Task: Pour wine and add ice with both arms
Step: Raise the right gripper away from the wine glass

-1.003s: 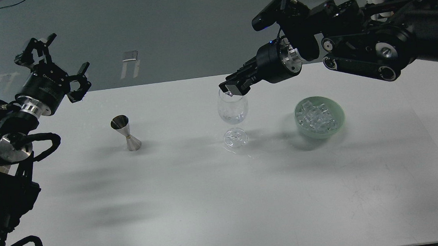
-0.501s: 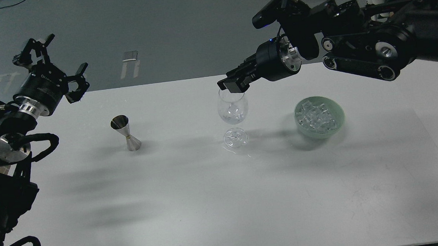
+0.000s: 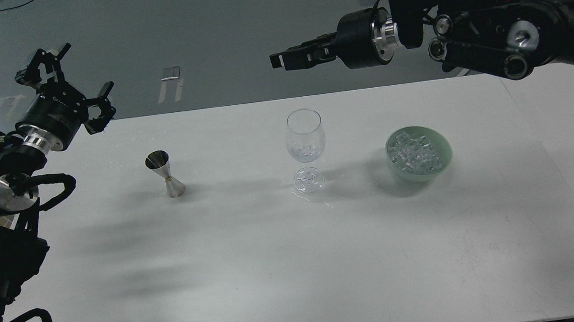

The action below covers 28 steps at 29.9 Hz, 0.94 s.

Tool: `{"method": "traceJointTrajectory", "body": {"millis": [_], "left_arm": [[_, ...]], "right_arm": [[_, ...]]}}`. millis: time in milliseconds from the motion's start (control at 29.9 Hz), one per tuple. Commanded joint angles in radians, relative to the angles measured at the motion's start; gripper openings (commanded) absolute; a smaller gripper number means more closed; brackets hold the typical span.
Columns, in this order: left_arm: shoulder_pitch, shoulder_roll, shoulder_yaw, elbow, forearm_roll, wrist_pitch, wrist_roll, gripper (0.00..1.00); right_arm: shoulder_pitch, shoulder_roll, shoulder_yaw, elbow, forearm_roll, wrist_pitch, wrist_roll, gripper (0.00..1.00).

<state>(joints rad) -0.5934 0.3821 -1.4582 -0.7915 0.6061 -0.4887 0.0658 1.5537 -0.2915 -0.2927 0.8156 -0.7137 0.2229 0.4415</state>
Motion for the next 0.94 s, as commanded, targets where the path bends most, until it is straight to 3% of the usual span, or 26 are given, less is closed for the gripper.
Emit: {"method": "traceJointTrajectory", "body": {"millis": [0,201,368,435,468,568,735,903], "left_arm": [[-0.002,-0.002,0.004,0.005,0.003,0.0,-0.001,0.98],[-0.011,-0.003,0.038,0.014,0.004,0.0,-0.001,0.98],[-0.042,-0.003,0.059,0.055,0.001,0.0,-0.007,0.98],[-0.063,-0.009,0.059,0.083,0.001,0.0,-0.008,0.98],[-0.068,-0.009,0.061,0.092,0.001,0.0,-0.009,0.98],[-0.097,-0.011,0.079,0.107,0.003,0.0,-0.009,0.98],[-0.143,-0.011,0.104,0.109,0.001,0.0,-0.046,0.98],[-0.167,-0.012,0.104,0.124,0.0,0.0,-0.049,0.98]], "right_arm": [[-0.127,0.003,0.176,-0.085,0.172,0.001,0.006,0.55],[-0.408,0.037,0.653,-0.148,0.215,-0.001,0.008,0.59],[-0.483,0.129,0.887,-0.271,0.285,0.003,0.017,0.77],[-0.498,0.161,0.952,-0.297,0.347,0.006,0.025,0.93],[-0.498,0.172,0.967,-0.305,0.365,0.006,0.028,0.96],[-0.503,0.213,1.024,-0.332,0.421,0.015,0.047,0.98],[-0.512,0.25,1.044,-0.358,0.422,0.021,0.047,0.98],[-0.514,0.252,1.052,-0.358,0.422,0.019,0.047,0.98]]}}
